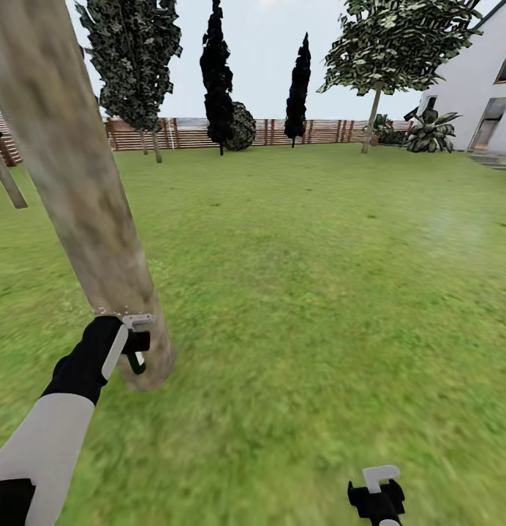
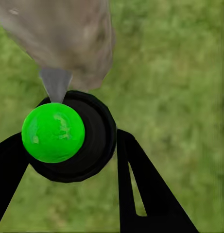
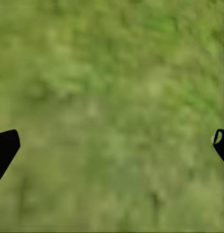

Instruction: In the garden, pick up the pesticide atomizer on the floor and spray pesticide onto both trees until each tree trunk is fully covered.

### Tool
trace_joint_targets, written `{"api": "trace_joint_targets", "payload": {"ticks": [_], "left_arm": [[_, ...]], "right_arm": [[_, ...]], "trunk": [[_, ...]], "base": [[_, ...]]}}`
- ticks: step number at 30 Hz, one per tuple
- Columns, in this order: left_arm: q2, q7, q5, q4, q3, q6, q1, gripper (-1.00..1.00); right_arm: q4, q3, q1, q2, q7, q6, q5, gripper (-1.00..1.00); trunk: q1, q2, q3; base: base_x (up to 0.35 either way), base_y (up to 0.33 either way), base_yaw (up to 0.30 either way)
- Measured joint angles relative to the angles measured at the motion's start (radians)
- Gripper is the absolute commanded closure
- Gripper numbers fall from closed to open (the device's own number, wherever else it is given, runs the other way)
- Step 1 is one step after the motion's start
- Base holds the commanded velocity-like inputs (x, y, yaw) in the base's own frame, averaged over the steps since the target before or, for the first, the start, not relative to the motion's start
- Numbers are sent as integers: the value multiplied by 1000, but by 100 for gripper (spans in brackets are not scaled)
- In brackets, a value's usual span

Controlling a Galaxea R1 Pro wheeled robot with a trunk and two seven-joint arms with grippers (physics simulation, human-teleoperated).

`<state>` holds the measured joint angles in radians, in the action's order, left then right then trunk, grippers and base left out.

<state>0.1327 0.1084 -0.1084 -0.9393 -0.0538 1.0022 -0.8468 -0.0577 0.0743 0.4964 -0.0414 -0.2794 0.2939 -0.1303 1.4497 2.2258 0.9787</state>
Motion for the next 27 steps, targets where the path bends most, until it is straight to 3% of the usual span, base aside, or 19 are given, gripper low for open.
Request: {"api": "trace_joint_targets", "payload": {"ticks": [6, 13, 20, 22, 27], "left_arm": [[50, -1, -1, 11, -14, -4, 26, 100], [60, 1, 2, 15, -15, -6, 39, 100], [68, 8, 1, 63, -15, -18, 61, 100], [68, 8, 2, 106, -16, -46, 72, 100], [67, 10, 1, 114, -16, -63, 76, 100]], "right_arm": [[0, 0, 0, 0, -1, 0, 0, -100], [0, 0, 0, 0, -1, 0, 0, -100], [0, 0, 0, 0, 0, 0, 0, -100], [0, 0, 0, 0, 0, 0, 0, -100], [0, 0, 0, 0, 0, 0, 0, -100]], "trunk": [[1, 0, 0], [0, 0, 0], [0, 0, 0], [0, 0, 0], [0, 0, 0]], "base": [[81, -256, 44], [-16, -276, 263], [262, -210, 276], [291, -179, 114], [132, -238, 15]]}}
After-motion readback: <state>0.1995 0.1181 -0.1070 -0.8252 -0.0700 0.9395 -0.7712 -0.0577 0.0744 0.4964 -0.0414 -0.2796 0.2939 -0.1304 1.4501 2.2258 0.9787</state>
